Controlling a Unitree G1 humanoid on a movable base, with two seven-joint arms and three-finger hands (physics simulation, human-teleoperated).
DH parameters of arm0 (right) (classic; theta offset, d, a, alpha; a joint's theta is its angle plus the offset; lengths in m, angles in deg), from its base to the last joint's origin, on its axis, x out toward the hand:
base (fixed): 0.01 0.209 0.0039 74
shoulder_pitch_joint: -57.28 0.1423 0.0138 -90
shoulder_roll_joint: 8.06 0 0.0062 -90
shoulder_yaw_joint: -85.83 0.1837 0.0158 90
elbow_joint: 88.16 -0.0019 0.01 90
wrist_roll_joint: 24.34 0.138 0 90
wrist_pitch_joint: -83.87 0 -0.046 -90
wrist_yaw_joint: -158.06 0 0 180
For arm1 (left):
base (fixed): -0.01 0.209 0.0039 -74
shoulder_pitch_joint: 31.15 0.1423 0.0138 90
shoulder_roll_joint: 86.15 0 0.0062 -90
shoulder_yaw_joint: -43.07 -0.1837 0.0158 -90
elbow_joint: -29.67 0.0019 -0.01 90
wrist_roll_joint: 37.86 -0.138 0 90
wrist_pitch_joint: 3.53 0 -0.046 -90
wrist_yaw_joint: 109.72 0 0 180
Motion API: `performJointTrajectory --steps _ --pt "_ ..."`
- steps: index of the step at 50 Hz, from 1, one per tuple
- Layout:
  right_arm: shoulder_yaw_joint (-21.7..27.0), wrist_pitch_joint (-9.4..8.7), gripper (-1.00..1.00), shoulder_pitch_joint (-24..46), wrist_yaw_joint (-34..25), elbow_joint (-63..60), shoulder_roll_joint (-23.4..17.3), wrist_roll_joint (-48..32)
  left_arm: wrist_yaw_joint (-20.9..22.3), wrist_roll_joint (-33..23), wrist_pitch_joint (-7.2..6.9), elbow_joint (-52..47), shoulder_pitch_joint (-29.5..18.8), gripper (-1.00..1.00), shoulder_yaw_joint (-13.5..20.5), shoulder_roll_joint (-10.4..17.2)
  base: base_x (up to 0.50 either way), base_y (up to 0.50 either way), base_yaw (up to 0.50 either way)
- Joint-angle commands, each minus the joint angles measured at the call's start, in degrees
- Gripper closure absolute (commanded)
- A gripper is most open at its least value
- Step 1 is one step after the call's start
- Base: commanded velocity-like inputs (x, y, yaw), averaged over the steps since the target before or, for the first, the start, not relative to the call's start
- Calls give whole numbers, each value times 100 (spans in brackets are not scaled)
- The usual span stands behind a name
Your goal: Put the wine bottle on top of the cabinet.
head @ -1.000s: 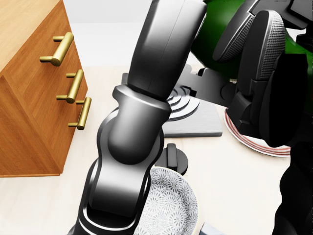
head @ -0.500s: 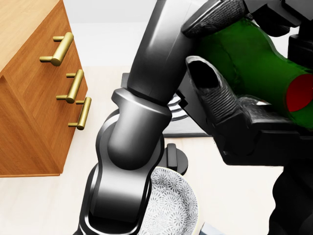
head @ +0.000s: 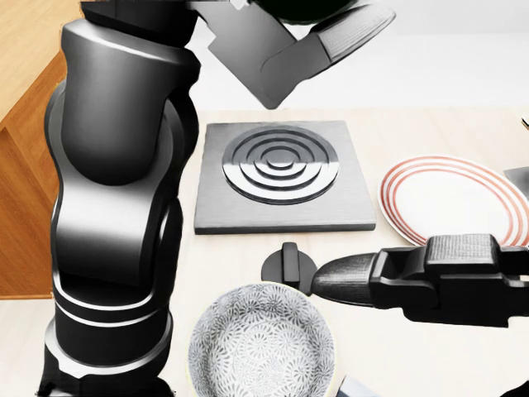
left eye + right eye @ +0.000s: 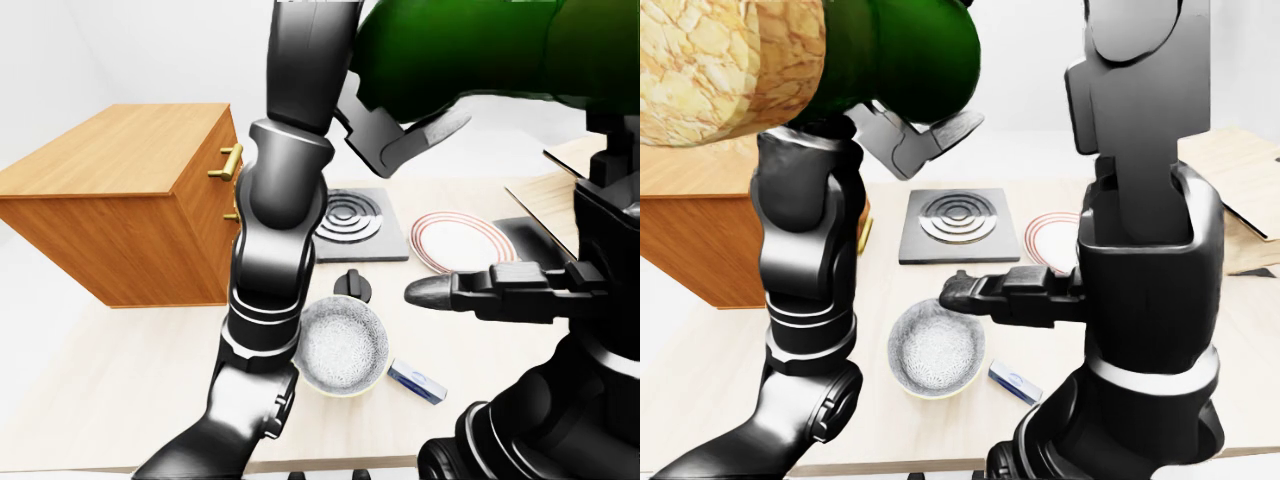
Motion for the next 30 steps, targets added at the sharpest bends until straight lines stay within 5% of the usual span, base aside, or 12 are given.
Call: performJointTrajectory --steps 1,15,21,30 --pt "957 0 -100 -88 -946 -102 1328 -2678 -558 1412 0 193 -1785 100 818 1256 0 0 0" --pt "1082 0 -100 -556 -946 -102 1328 -2036 -789 2719 0 1665 -3502 100 1291 3195 0 0 0" --pt "1060 0 -100 -648 -946 -102 1328 -1839 -606 2923 0 2348 -3858 100 1455 3890 0 0 0" --pt "1062 0 -100 -559 -946 -102 1328 -1765 -357 3046 0 3313 -3675 100 1583 4663 0 0 0"
